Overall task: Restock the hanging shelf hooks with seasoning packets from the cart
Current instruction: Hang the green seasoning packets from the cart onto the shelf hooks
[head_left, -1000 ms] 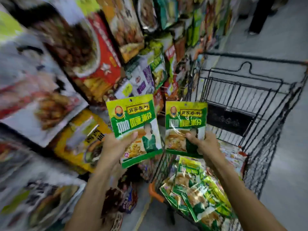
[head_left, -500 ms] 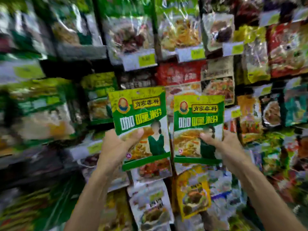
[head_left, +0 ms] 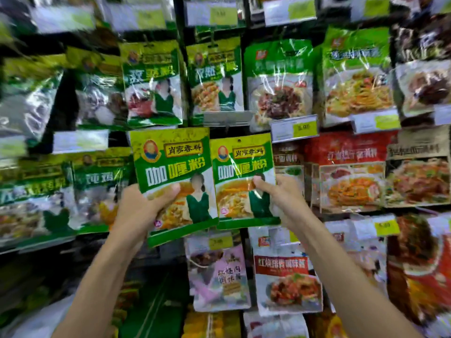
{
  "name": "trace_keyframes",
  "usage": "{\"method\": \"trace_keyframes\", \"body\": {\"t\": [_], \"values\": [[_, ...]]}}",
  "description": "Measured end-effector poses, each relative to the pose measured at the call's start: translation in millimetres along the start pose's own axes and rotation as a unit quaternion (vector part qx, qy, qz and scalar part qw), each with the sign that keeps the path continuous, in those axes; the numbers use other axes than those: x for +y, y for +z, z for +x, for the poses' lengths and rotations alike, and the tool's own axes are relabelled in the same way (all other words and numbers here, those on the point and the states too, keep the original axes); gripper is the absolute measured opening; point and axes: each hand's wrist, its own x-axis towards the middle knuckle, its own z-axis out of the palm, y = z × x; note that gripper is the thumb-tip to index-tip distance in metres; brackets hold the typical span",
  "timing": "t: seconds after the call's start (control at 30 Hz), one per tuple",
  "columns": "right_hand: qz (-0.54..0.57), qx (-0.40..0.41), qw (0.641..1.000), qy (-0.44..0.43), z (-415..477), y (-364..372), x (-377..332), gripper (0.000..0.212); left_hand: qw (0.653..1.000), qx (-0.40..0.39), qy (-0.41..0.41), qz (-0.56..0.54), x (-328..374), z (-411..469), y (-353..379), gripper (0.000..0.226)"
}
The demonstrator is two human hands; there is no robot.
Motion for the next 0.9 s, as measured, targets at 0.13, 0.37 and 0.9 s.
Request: {"method": "trace_keyframes", "body": {"t": [0.13,0.37,0.9], "values": [[0.004,0.012,1.000,0.022,19.5,15.9,-4.8,0.021,1.000,0.002,-0.014,-0.013,-1.6,5.8,-4.6,0.028],[0.022,0.015,0.998,0.060,26.2,19.3,-1.1,0.018,0.999,-0.010,-0.021,-0.031,-3.9,11.2,-7.8,0.036],[-0.015,0.069,0.990,0.119,65.1,30.8,14.0,0.041,0.999,-0.023,-0.006,-0.037,-10.4,21.0,2.1,0.014]]}}
